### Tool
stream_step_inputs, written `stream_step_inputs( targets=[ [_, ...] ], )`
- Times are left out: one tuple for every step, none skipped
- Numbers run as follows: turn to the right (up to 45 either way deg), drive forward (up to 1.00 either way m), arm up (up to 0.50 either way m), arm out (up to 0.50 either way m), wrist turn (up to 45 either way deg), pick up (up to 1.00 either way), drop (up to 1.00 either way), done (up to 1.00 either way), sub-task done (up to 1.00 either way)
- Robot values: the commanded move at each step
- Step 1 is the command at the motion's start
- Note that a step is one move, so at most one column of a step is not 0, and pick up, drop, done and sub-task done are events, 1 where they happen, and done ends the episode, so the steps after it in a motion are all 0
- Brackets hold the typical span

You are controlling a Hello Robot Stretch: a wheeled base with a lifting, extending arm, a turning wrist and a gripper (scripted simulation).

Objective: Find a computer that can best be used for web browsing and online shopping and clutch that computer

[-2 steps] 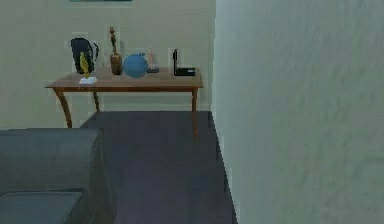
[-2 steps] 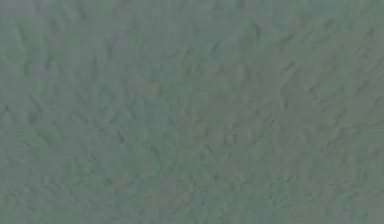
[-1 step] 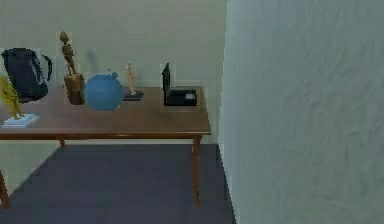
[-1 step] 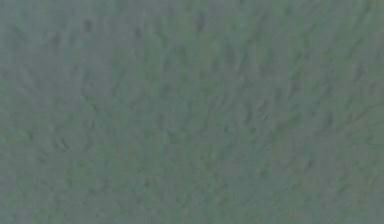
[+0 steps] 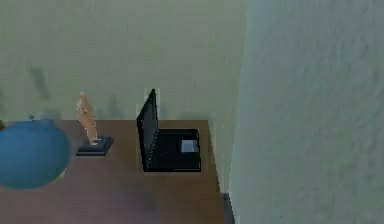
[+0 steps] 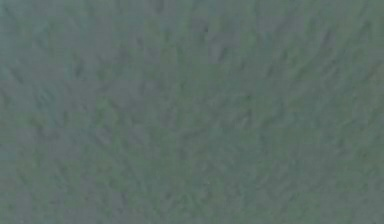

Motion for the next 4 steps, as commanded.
stream_step_inputs(
  targets=[
    [-45.0,0.0,0.0,0.0,0.0,0.0,0.0,0.0,0.0],
    [-45.0,0.0,0.0,0.0,0.0,0.0,0.0,0.0,0.0],
    [0.0,0.0,0.5,0.0,0.0,0.0,0.0,0.0,0.0],
    [0.0,0.0,0.36,0.0,0.0,0.0,0.0,0.0,0.0]
  ],
)
